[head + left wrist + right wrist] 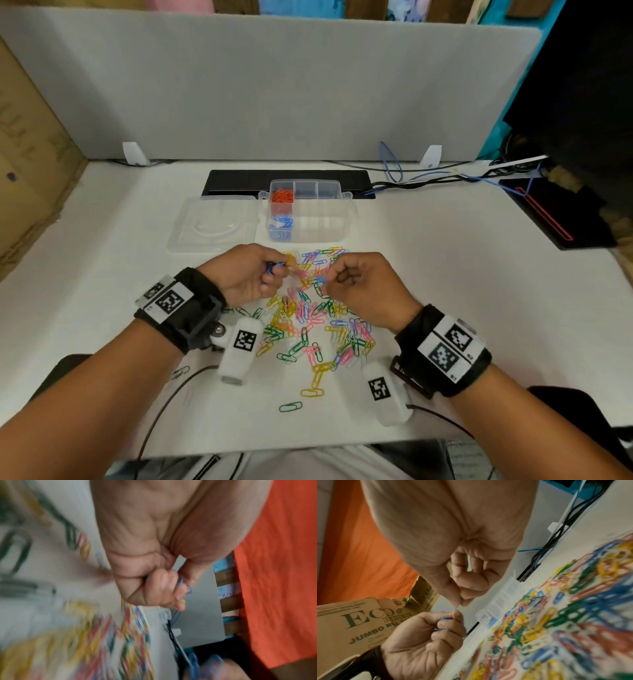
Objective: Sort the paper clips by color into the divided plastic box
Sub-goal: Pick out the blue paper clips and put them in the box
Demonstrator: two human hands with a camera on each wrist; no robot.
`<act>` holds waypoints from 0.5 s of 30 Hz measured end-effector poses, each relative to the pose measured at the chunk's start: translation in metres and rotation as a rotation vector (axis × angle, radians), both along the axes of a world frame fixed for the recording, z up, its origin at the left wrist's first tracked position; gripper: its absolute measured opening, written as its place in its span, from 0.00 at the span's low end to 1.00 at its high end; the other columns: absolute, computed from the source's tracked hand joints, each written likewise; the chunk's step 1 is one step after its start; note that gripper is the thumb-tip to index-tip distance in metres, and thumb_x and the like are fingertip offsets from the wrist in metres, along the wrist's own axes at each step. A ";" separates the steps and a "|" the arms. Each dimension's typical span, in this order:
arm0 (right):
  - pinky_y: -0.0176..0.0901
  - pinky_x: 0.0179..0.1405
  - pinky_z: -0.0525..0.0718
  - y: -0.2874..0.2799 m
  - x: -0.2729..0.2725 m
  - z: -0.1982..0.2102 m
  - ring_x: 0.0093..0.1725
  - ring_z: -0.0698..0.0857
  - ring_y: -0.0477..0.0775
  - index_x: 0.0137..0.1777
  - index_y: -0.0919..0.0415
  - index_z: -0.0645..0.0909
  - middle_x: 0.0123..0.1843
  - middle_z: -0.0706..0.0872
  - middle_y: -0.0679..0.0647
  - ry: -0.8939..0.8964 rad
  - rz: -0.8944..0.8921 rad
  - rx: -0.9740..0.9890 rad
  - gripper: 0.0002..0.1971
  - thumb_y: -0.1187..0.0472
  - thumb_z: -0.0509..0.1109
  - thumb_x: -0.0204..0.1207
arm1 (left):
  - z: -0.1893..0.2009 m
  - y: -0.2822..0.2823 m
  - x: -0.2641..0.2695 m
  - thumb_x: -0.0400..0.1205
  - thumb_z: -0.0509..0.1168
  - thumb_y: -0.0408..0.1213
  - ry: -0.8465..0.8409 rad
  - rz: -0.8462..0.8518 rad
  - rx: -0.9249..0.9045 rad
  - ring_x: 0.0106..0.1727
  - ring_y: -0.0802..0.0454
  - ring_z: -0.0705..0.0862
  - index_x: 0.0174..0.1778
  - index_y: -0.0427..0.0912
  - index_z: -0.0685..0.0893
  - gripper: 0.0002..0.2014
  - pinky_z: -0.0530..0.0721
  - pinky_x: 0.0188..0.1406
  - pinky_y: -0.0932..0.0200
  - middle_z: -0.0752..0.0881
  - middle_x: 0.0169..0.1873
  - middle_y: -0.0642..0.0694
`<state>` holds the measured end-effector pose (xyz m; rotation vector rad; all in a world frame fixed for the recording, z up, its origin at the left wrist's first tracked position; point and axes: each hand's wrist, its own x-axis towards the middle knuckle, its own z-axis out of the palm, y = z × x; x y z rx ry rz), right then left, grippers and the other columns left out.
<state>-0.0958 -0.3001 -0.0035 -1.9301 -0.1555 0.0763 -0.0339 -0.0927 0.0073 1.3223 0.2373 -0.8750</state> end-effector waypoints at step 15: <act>0.28 0.27 0.76 0.003 0.000 0.014 0.25 0.78 0.38 0.36 0.62 0.85 0.31 0.85 0.52 -0.028 -0.062 0.065 0.09 0.75 0.77 0.72 | -0.008 -0.010 -0.004 0.85 0.53 0.28 0.062 0.155 -0.116 0.19 0.59 0.61 0.56 0.32 0.81 0.12 0.61 0.15 0.68 0.69 0.25 0.49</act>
